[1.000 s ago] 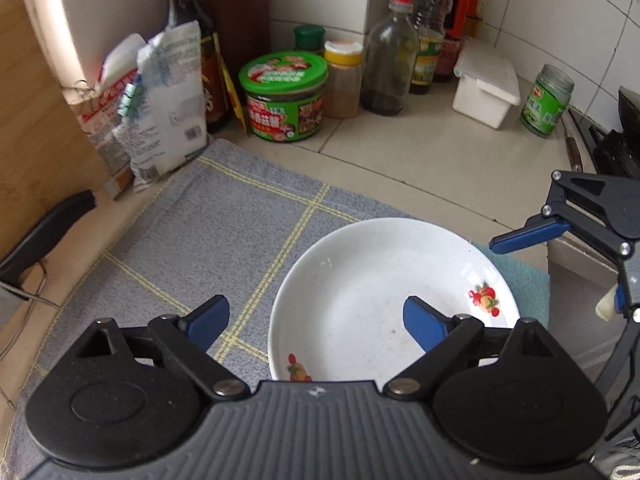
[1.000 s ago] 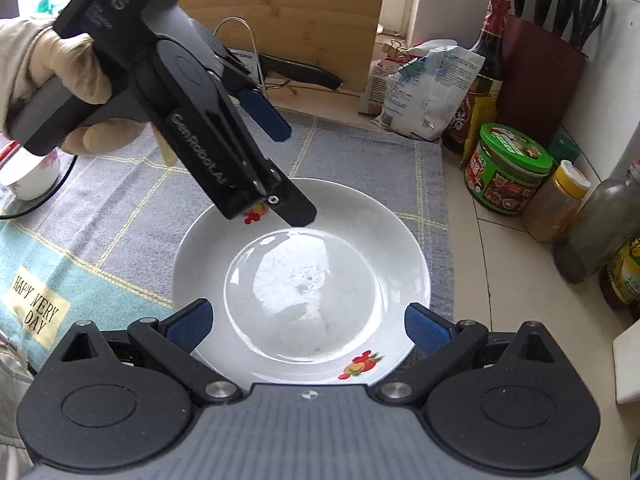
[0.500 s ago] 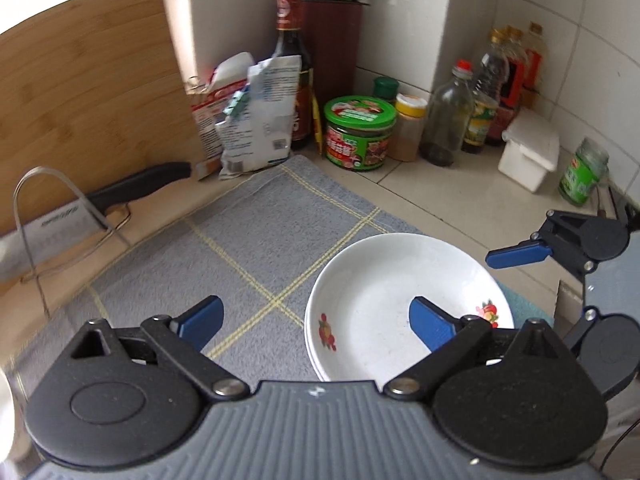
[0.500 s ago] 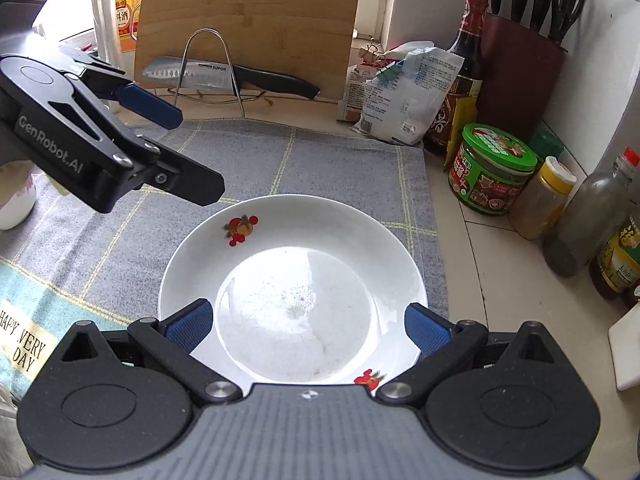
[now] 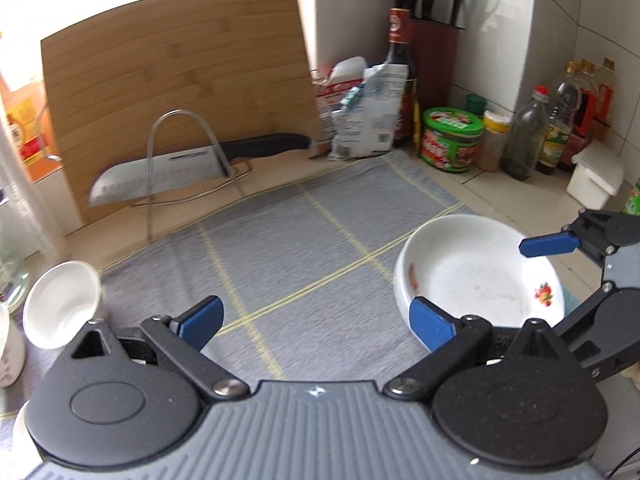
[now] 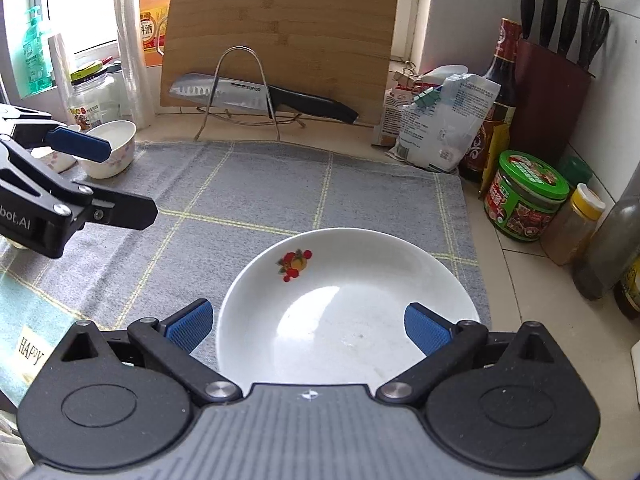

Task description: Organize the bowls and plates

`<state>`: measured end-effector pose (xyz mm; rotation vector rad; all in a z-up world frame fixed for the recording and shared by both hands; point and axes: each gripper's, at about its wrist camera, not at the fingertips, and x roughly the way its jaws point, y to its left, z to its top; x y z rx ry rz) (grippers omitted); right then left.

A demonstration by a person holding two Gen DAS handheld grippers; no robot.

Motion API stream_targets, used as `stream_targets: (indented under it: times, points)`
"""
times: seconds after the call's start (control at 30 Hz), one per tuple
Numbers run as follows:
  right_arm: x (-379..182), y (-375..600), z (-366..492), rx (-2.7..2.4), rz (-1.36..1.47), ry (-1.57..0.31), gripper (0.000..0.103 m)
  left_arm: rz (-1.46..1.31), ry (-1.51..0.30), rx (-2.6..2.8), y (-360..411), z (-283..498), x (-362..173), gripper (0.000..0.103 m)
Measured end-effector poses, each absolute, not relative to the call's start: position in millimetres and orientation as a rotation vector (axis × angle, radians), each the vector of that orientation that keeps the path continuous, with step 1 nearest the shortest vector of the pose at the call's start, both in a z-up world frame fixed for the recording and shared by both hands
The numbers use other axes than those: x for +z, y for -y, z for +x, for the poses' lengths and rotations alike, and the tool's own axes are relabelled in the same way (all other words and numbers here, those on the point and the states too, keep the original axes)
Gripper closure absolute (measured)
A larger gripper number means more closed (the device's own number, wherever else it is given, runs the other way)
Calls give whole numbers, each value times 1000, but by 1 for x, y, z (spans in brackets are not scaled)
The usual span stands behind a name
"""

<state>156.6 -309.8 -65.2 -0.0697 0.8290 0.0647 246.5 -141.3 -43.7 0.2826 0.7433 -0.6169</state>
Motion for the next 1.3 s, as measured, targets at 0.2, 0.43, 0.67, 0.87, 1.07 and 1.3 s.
stream_targets:
  times: [0.2, 0.43, 0.67, 0.87, 1.07, 1.3]
  points:
    - [-60, 268, 167, 76, -89, -821, 0, 290, -717, -590, 94, 240, -41, 4]
    - [-57, 202, 178, 64, -101, -824, 0, 283, -723, -597, 16, 241, -38, 4]
    - [-69, 128, 184, 149, -111, -826, 0, 282, -758, -562, -59, 249, -49, 4]
    - [-83, 82, 193, 253, -151, -841, 0, 377, -790, -581, -98, 247, -68, 4]
    - [-91, 60, 205, 290, -159, -868, 0, 408, -829, -614, -124, 254, -86, 4]
    - [-95, 44, 215, 351, -229, -891, 0, 563, -810, -733, -122, 259, -105, 4]
